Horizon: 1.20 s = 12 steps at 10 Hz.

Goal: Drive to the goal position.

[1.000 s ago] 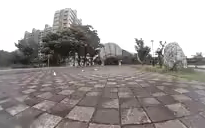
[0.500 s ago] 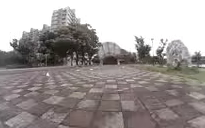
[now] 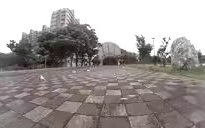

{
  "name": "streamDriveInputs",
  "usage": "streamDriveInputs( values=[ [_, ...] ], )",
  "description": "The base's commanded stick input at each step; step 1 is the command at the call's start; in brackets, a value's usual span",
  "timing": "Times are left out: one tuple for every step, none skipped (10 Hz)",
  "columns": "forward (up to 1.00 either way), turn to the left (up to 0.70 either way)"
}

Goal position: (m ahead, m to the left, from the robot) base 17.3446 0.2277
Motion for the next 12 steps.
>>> streamDriveInputs(
  values=[
    [1.00, -0.40],
    [1.00, -0.37],
    [1.00, -0.25],
    [1.00, -0.04],
    [1.00, 0.00],
    [1.00, 0.00],
    [1.00, 0.00],
    [1.00, 0.00],
    [1.00, 0.00],
    [1.00, 0.00],
    [1.00, 0.00],
    [1.00, 0.00]
  ],
)
